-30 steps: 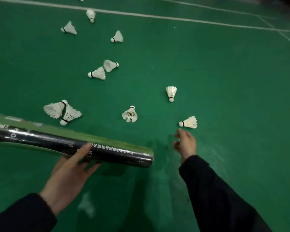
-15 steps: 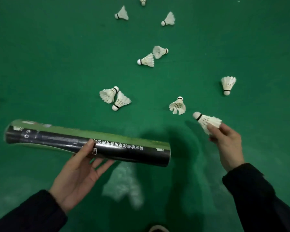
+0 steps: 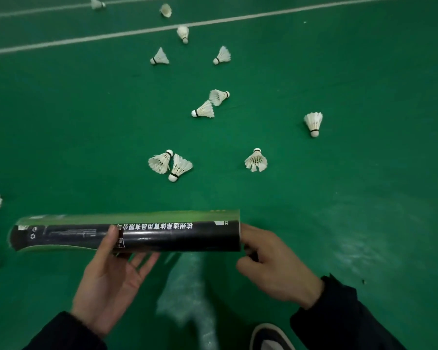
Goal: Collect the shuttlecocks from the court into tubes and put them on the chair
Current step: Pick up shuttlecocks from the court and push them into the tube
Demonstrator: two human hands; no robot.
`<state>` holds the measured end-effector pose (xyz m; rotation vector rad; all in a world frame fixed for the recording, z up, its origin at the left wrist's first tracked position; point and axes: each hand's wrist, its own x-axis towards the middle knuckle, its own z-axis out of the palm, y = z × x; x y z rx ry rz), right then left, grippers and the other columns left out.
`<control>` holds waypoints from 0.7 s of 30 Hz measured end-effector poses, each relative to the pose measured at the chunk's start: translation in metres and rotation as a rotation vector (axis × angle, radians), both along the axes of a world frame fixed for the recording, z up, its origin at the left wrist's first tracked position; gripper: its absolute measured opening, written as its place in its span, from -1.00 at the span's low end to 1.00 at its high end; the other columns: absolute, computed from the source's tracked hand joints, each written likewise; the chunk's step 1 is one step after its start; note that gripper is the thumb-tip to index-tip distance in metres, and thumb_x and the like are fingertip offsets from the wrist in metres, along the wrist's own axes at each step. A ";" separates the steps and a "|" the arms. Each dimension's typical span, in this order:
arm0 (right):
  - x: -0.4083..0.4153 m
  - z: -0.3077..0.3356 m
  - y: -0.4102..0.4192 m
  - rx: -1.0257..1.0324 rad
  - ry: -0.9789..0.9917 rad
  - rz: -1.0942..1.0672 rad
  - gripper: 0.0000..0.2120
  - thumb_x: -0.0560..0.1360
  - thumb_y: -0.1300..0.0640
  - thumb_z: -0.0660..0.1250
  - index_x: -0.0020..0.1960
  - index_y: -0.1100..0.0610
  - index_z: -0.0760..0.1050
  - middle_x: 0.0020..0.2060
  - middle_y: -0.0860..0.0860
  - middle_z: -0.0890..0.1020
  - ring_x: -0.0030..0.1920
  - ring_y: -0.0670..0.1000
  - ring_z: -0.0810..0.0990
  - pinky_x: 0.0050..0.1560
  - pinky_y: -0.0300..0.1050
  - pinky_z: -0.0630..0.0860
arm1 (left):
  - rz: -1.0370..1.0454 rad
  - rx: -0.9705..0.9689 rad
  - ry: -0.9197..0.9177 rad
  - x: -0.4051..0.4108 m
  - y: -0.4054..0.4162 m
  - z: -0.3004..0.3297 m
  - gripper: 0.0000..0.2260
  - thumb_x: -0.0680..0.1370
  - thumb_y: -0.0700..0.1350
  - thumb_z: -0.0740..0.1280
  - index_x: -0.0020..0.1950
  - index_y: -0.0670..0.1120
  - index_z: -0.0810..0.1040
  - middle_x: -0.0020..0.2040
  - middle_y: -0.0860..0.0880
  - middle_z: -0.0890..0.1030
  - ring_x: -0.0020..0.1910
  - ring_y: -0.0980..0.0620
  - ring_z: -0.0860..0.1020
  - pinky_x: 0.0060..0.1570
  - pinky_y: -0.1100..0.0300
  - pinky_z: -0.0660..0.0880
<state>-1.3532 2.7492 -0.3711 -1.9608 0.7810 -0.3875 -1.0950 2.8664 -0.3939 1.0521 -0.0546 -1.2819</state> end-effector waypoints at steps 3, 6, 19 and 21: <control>0.003 0.009 0.003 0.186 0.012 0.013 -0.59 0.52 0.30 0.29 0.32 0.04 0.52 -0.44 -0.35 0.51 -0.48 -0.23 0.43 -0.40 -0.42 0.31 | 0.010 -0.010 0.028 -0.001 0.001 -0.001 -0.76 0.53 0.17 0.38 0.10 0.08 0.59 0.17 -0.02 0.68 0.12 0.01 0.69 0.10 0.02 0.65; 0.010 0.017 0.009 0.351 -0.132 -0.031 -0.71 0.64 0.32 0.26 0.31 0.08 0.52 -0.30 -0.36 0.58 -0.44 -0.25 0.48 -0.41 -0.28 0.50 | 0.023 -0.001 0.058 -0.006 0.001 0.000 -0.75 0.64 0.16 0.26 0.10 0.05 0.62 0.13 -0.03 0.69 0.07 0.02 0.71 0.06 0.06 0.66; 0.029 -0.001 0.021 0.706 -0.301 -0.401 -0.87 0.56 0.14 0.44 0.09 0.13 0.61 -0.14 0.01 0.69 -0.47 0.00 0.51 -0.48 -0.14 0.51 | -0.008 -0.020 0.015 -0.006 0.002 -0.007 -0.63 0.48 0.15 0.47 0.19 0.00 0.57 0.26 -0.13 0.64 0.16 -0.03 0.66 0.10 0.03 0.66; 0.030 0.000 0.023 0.701 -0.301 -0.467 -0.89 0.59 0.12 0.38 0.05 0.14 0.64 -0.12 0.00 0.71 -0.42 -0.01 0.54 -0.47 -0.14 0.50 | -0.015 -0.013 0.014 -0.007 0.001 -0.009 -0.63 0.51 0.12 0.44 0.22 -0.01 0.53 0.30 -0.15 0.62 0.18 -0.04 0.66 0.07 0.04 0.66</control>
